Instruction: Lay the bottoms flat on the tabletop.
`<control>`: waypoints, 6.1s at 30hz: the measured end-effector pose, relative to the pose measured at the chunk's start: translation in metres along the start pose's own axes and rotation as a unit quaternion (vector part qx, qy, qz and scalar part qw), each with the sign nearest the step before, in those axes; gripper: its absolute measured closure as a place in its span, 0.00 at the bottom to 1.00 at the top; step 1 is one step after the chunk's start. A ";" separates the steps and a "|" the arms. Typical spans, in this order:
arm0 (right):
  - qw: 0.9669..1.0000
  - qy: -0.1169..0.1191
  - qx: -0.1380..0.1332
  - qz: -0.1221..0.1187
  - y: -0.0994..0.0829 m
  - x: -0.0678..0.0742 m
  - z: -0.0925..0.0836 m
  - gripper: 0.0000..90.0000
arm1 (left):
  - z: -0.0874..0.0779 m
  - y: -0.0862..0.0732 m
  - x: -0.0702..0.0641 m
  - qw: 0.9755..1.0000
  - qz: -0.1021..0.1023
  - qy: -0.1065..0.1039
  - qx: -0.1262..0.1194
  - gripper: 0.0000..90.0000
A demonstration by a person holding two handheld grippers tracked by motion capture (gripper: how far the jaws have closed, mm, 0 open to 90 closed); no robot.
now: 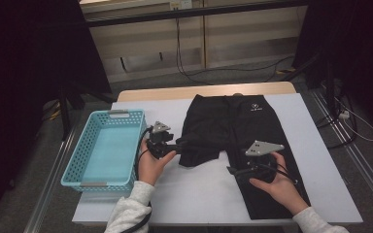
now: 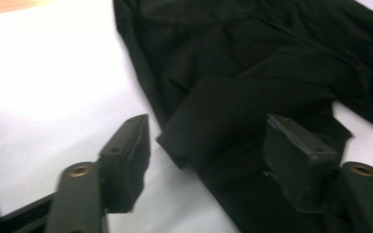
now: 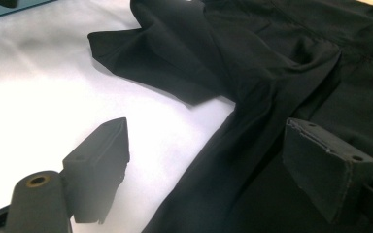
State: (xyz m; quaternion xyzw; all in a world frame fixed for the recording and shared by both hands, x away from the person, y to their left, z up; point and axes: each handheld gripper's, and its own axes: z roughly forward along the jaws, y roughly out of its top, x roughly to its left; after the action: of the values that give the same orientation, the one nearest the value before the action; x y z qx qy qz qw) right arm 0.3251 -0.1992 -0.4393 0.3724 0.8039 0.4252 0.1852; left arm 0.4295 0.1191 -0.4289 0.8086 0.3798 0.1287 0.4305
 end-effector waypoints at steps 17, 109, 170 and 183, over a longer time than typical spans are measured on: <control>1.000 0.010 0.004 0.001 0.001 -0.003 0.006 0.18 | -0.011 -0.019 -0.014 0.998 0.031 -0.009 0.044 0.37; 0.997 0.042 0.059 -0.041 0.032 0.006 0.087 0.74 | -0.009 -0.015 -0.009 0.997 -0.058 -0.050 0.012 0.96; 0.996 0.072 0.042 -0.038 0.021 0.009 0.030 1.00 | 0.015 -0.019 -0.050 0.990 -0.010 -0.106 0.092 1.00; 0.997 0.066 -0.005 -0.025 0.035 0.008 0.026 1.00 | -0.005 -0.011 -0.024 0.996 -0.040 -0.074 0.023 1.00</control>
State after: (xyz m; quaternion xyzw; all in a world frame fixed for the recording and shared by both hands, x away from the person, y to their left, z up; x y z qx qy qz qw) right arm 0.3515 -0.1661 -0.4247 0.3222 0.8211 0.4486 0.1440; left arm 0.4048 0.1085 -0.4318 0.8099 0.3818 0.0425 0.4432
